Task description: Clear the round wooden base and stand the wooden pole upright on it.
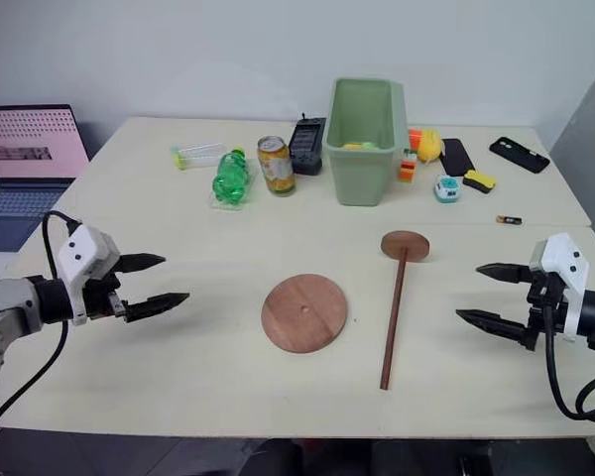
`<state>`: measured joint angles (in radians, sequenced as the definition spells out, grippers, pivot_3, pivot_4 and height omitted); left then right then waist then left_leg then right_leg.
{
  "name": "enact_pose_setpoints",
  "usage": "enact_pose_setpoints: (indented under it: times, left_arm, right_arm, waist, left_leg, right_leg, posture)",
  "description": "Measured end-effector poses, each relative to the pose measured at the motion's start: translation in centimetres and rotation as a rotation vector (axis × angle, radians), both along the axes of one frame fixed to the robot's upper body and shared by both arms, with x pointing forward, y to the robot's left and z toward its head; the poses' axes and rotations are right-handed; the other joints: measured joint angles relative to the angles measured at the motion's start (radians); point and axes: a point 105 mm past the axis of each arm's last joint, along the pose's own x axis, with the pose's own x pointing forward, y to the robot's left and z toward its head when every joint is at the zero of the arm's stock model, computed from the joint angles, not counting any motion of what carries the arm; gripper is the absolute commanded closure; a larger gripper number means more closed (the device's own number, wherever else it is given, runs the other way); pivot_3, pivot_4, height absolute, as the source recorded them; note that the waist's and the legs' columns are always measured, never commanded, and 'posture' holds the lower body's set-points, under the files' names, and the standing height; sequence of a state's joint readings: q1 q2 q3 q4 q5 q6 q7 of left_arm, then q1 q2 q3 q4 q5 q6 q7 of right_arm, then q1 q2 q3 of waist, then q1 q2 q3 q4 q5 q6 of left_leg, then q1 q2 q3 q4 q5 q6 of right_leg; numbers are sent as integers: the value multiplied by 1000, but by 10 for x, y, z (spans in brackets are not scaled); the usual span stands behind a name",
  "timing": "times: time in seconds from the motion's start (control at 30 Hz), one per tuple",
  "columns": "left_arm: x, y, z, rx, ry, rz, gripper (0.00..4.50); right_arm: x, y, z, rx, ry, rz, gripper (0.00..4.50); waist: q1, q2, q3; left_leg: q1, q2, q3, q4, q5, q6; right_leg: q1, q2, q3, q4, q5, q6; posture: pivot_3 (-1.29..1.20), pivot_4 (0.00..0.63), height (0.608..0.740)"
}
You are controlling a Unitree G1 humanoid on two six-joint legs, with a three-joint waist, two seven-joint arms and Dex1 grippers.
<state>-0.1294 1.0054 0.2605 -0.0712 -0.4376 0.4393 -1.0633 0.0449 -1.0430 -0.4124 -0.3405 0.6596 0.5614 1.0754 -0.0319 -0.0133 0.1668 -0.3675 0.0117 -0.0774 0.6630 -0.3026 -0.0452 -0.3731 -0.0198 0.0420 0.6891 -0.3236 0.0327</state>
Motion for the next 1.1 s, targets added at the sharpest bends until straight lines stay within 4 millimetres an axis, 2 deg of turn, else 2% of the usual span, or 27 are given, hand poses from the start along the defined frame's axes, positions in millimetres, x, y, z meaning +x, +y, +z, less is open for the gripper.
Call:
enact_pose_setpoints:
  times: [0.3, 0.4, 0.57, 0.63, 0.73, 0.8, 0.9, 1.0, 1.1]
  left_arm:
    - [2, -3, -2, 37, -31, -25, 0]
    - [5, -15, 8, -21, -82, -84, 0]
    - [0, -27, 11, -27, -79, -163, 0]
    - [-1, -40, 14, -17, -82, -226, 0]
    - [-1, -82, 26, -19, -131, -396, 0]
    - [-5, -106, 27, -32, -138, -500, 0]
    - [-5, -123, 22, -58, -118, -562, 0]
    - [-9, -151, 25, -88, -130, -692, 0]
    - [-11, -169, 24, -89, -144, -776, 0]
  right_arm:
    - [1, 0, 0, -9, -9, -5, 23]
    - [1, 0, -3, -23, -4, -5, 23]
    - [0, 2, -11, -34, 18, -6, 23]
    - [2, 4, -11, -13, 23, -34, 23]
    - [13, 14, 1, 16, -2, -131, 23]
    - [18, 21, 8, 14, -29, -189, 23]
    - [22, 25, 6, 38, 30, -277, 23]
    - [34, 43, 11, 152, 80, -352, 23]
    - [43, 58, -1, 185, 197, -438, 23]
  waist:
    - [3, 0, 0]
    - [3, 0, 0]
    - [3, 0, 0]
    - [4, -1, 0]
    - [7, -1, 1]
    - [5, -1, 1]
    - [3, -1, 1]
    - [-1, -1, 1]
    - [0, -1, 1]
  left_leg:
    - [0, -1, 0, 0, 0, 0]
    - [0, -1, 0, 0, 0, 0]
    - [0, -1, 0, 0, 0, 0]
    - [0, -1, -1, 1, 0, 0]
    - [-1, -3, -1, 2, 0, 0]
    - [-1, -3, -1, 1, 0, 0]
    - [-3, -1, -1, 1, 0, 0]
    - [-4, -2, -1, 2, 0, 0]
    - [-4, -2, -2, 1, 0, -1]
  right_leg:
    - [0, 0, 0, 0, 0, 0]
    - [0, 0, 0, 0, 0, 0]
    - [0, 0, 0, 0, 0, 0]
    - [1, 0, 0, 0, 0, 0]
    - [1, 1, 0, 1, 0, 0]
    - [1, 1, 0, 0, 0, 0]
    - [-1, 2, 0, -1, 0, 0]
    - [-1, 3, 0, 0, 0, 0]
    - [-3, 3, 1, 1, 0, 0]
  posture:
    - [0, 150, 740]
    - [0, 150, 740]
    - [0, 150, 740]
    - [0, 150, 740]
    - [0, 150, 740]
    - [0, 150, 740]
    - [0, 150, 740]
    - [0, 150, 740]
    - [0, 150, 740]
